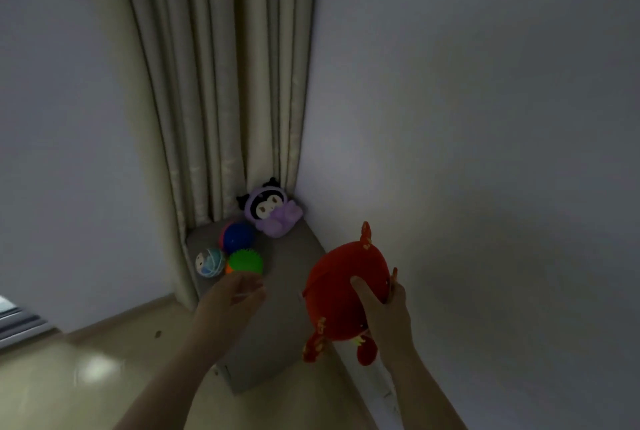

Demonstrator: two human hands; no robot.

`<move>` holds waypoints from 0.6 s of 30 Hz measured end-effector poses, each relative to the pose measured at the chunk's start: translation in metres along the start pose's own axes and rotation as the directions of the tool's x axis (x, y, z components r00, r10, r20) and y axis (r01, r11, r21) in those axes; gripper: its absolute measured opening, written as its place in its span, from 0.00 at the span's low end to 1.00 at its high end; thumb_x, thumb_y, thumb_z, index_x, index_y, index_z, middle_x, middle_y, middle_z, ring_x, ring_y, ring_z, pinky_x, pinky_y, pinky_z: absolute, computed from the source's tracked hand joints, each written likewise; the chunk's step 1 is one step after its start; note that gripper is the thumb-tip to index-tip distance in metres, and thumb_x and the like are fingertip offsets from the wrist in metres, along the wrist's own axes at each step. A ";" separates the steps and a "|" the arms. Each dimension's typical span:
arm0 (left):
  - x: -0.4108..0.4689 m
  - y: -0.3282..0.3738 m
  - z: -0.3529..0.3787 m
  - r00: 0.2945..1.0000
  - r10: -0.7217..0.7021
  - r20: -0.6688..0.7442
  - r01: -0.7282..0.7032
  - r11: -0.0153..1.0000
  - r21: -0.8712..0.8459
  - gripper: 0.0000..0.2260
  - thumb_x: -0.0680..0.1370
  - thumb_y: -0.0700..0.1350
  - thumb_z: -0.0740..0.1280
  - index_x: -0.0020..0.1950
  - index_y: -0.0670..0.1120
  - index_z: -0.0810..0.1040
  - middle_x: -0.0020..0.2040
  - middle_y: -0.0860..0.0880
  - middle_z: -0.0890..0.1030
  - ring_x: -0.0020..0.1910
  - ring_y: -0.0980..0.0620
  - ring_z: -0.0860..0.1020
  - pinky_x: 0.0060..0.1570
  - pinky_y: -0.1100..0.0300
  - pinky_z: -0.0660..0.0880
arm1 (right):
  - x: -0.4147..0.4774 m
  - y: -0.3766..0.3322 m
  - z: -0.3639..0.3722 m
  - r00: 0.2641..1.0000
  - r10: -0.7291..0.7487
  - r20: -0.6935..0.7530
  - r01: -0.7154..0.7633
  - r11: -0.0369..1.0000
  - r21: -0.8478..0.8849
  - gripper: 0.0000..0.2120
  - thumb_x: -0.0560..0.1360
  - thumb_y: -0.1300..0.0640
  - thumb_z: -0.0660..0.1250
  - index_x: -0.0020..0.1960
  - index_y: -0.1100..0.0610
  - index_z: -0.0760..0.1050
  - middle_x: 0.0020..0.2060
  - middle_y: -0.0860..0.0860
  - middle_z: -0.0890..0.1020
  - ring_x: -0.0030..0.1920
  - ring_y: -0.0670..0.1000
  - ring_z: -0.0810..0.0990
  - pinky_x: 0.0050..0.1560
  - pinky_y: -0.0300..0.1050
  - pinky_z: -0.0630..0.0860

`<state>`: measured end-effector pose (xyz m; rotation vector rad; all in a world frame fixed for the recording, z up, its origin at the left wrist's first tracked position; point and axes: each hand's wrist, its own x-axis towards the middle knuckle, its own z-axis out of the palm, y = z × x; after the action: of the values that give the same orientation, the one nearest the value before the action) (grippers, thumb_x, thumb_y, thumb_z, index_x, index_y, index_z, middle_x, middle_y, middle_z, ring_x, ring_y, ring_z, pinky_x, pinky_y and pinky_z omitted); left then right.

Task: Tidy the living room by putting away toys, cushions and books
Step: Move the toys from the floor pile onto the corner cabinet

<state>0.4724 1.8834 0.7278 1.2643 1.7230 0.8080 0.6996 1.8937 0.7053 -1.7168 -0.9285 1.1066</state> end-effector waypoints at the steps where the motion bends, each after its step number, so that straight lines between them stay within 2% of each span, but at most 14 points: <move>1: 0.008 0.000 0.001 1.000 -0.026 -0.009 0.027 1.000 0.006 0.08 0.77 0.46 0.67 0.56 0.51 0.76 0.51 0.53 0.80 0.50 0.54 0.77 0.51 0.57 0.74 | 0.013 -0.002 0.004 1.000 0.015 0.010 -0.015 1.000 -0.004 0.56 0.55 0.32 0.71 0.76 0.53 0.56 0.67 0.52 0.71 0.63 0.57 0.74 0.61 0.58 0.76; 3: 0.024 -0.002 0.002 0.998 -0.056 -0.029 0.056 0.998 0.017 0.07 0.77 0.46 0.67 0.55 0.52 0.76 0.51 0.52 0.80 0.51 0.53 0.78 0.53 0.56 0.74 | 0.031 -0.004 0.012 0.998 0.048 0.034 -0.048 0.999 0.010 0.52 0.59 0.34 0.72 0.76 0.53 0.56 0.67 0.53 0.71 0.63 0.57 0.74 0.60 0.60 0.76; 5: 0.040 -0.004 0.003 0.997 -0.064 -0.038 0.065 0.998 0.024 0.07 0.77 0.44 0.68 0.54 0.52 0.76 0.51 0.50 0.80 0.51 0.52 0.78 0.49 0.60 0.72 | 0.050 -0.001 0.021 0.996 0.076 0.037 -0.077 0.997 0.009 0.45 0.66 0.39 0.74 0.75 0.54 0.58 0.66 0.54 0.72 0.62 0.58 0.75 0.60 0.61 0.76; 8: 0.064 -0.007 0.002 0.996 -0.078 -0.037 0.078 0.997 0.010 0.08 0.77 0.43 0.68 0.56 0.48 0.77 0.50 0.49 0.80 0.50 0.52 0.78 0.44 0.63 0.70 | 0.074 0.002 0.034 0.993 0.108 0.057 -0.108 0.994 -0.004 0.39 0.70 0.44 0.73 0.73 0.56 0.60 0.65 0.55 0.73 0.62 0.59 0.75 0.61 0.60 0.76; 11: 0.101 -0.014 -0.006 0.993 -0.112 -0.032 0.113 0.994 0.011 0.09 0.76 0.43 0.68 0.57 0.47 0.77 0.50 0.49 0.80 0.46 0.55 0.77 0.41 0.66 0.69 | 0.102 0.000 0.058 0.988 0.149 0.034 -0.146 0.987 -0.059 0.38 0.70 0.44 0.73 0.73 0.57 0.61 0.64 0.55 0.73 0.61 0.58 0.75 0.62 0.58 0.75; 15: 0.138 -0.021 -0.015 0.989 -0.144 -0.021 0.144 0.990 0.000 0.07 0.76 0.42 0.68 0.54 0.49 0.76 0.47 0.51 0.79 0.44 0.58 0.77 0.37 0.72 0.68 | 0.126 -0.004 0.083 0.980 0.196 0.020 -0.193 0.974 -0.116 0.43 0.68 0.41 0.73 0.75 0.57 0.58 0.66 0.55 0.72 0.62 0.59 0.75 0.62 0.58 0.75; 18: 0.166 -0.028 -0.023 0.986 -0.167 0.011 0.167 0.986 0.024 0.07 0.76 0.40 0.68 0.53 0.49 0.76 0.44 0.54 0.79 0.41 0.62 0.76 0.36 0.74 0.67 | 0.146 -0.006 0.103 0.968 0.253 -0.001 -0.249 0.954 -0.164 0.41 0.70 0.43 0.73 0.75 0.57 0.58 0.66 0.55 0.72 0.63 0.59 0.74 0.62 0.57 0.74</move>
<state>0.4156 2.0342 0.6727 1.1206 1.8050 0.6818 0.6502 2.0547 0.6448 -2.0041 -0.8485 1.2420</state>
